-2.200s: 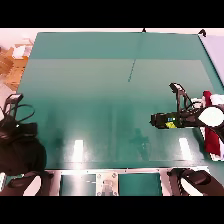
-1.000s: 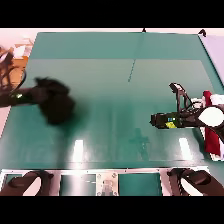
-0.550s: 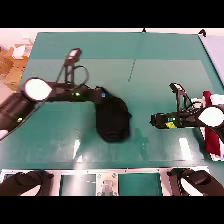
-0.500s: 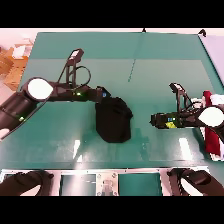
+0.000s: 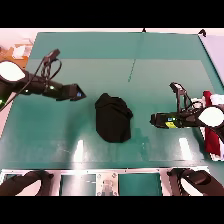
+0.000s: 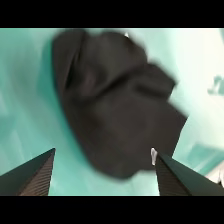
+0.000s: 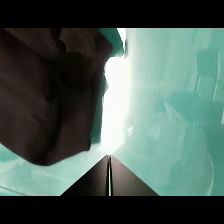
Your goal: Fold the shirts.
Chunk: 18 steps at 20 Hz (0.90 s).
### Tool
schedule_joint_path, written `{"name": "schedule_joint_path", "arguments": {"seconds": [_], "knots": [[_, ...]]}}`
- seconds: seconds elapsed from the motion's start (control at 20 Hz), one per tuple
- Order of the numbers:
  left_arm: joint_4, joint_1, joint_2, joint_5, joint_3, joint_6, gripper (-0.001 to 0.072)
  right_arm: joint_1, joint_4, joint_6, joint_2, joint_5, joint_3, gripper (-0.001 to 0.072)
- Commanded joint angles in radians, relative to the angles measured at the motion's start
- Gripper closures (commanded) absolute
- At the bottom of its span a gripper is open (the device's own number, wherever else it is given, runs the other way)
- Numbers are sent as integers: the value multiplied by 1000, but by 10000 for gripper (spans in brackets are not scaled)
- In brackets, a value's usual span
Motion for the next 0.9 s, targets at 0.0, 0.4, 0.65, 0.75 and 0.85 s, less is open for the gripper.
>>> {"name": "schedule_joint_path", "arguments": {"seconds": [0.0, 0.4, 0.65, 0.75, 0.85], "knots": [[-33, 40, -1, 32, -109, -1, -4, 1, 1, 0, 0, -81, -1, 694], [-328, -60, -305, 421, -48, 135, -2, 1, 212, -229, -393, -312, -19, 285], [-324, -193, -573, 454, 193, 125, -2, 1, 485, -515, -652, -332, 38, 218], [-324, -210, -625, 452, 240, 95, 19, 0, 525, -572, -697, -333, 65, 224], [-323, -214, -636, 451, 250, 92, 345, 0, 525, -583, -710, -346, 87, 224]]}}
